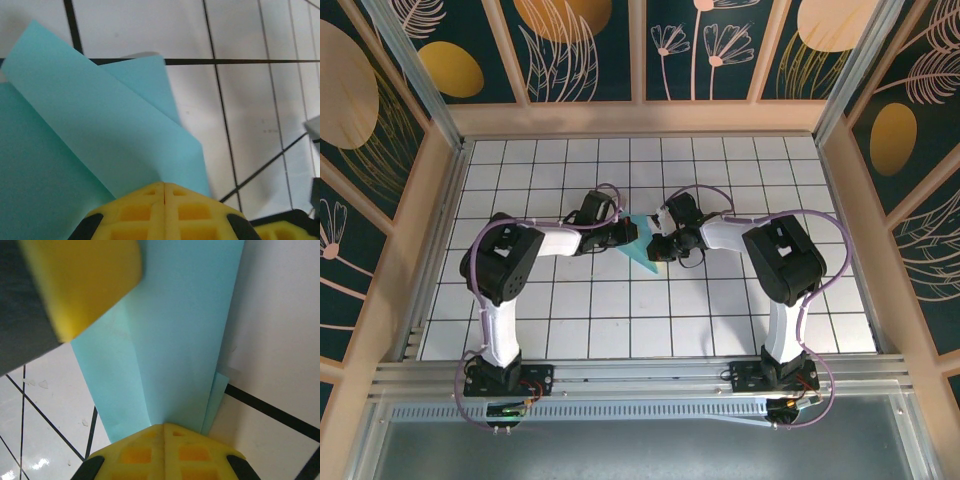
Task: Fold a paper plane with a square sheet of paper (fold left side to right side)
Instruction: Fourth fold the wing at the center of the table.
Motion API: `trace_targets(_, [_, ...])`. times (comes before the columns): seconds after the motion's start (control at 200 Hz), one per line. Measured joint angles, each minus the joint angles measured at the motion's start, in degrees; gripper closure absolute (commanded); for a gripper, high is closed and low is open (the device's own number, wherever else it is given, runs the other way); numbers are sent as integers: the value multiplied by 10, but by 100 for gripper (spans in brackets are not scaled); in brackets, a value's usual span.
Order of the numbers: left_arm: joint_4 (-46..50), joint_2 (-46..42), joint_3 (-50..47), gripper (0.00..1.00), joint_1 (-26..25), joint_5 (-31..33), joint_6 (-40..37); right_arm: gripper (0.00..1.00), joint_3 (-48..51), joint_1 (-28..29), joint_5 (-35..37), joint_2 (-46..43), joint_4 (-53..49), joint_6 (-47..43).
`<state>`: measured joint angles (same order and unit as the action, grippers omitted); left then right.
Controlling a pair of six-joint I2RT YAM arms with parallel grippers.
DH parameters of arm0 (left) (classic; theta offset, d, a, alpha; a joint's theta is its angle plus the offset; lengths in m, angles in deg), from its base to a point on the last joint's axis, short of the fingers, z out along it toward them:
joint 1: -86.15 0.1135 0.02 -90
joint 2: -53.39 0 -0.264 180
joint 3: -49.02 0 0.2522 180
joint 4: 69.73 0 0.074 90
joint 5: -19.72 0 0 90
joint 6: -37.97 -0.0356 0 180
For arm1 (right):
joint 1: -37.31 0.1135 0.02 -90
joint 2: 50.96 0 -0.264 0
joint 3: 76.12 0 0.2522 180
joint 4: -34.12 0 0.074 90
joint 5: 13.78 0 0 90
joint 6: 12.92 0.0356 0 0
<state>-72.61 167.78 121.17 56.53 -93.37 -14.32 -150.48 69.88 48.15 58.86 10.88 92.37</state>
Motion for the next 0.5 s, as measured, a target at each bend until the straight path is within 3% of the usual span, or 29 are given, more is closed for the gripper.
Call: trace_targets(0.5, [5, 14, 15, 100, -1, 16, -15, 100, -2, -3, -9, -5, -3, 1])
